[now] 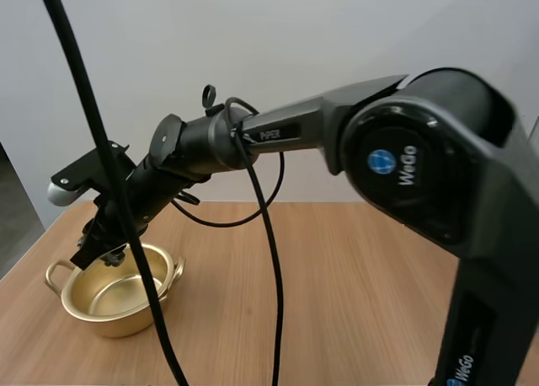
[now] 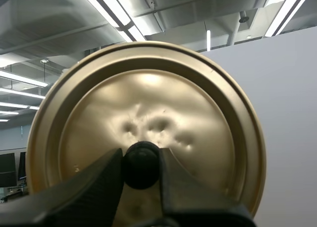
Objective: Open the pot, put the car inside, and close it
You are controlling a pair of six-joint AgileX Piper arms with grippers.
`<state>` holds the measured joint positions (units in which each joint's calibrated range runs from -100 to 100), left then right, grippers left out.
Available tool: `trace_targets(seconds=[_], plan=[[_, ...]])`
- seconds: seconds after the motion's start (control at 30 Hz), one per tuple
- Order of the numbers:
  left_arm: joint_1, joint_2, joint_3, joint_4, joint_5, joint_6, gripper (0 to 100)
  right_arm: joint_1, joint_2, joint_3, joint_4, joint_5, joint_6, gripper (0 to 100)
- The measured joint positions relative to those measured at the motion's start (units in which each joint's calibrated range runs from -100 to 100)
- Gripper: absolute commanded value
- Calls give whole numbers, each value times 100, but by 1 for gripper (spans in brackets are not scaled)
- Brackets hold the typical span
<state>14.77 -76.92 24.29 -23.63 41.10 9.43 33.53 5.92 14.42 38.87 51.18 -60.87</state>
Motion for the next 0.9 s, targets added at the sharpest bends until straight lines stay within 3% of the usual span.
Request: trace_targets(seconds=[0.3, 0.67, 0.83, 0.9], plan=[[0, 0, 0, 348, 104, 0, 0, 0, 818, -102, -353, -418, 0, 0], [0, 0, 0, 363, 455, 0, 0, 0, 934, -102, -637, -366, 54, 1], [0, 0, 0, 503, 670, 0, 0, 0, 934, -102, -711, -297, 54, 53], [0, 0, 0, 503, 670, 0, 0, 0, 934, -102, -711, -297, 54, 67]])
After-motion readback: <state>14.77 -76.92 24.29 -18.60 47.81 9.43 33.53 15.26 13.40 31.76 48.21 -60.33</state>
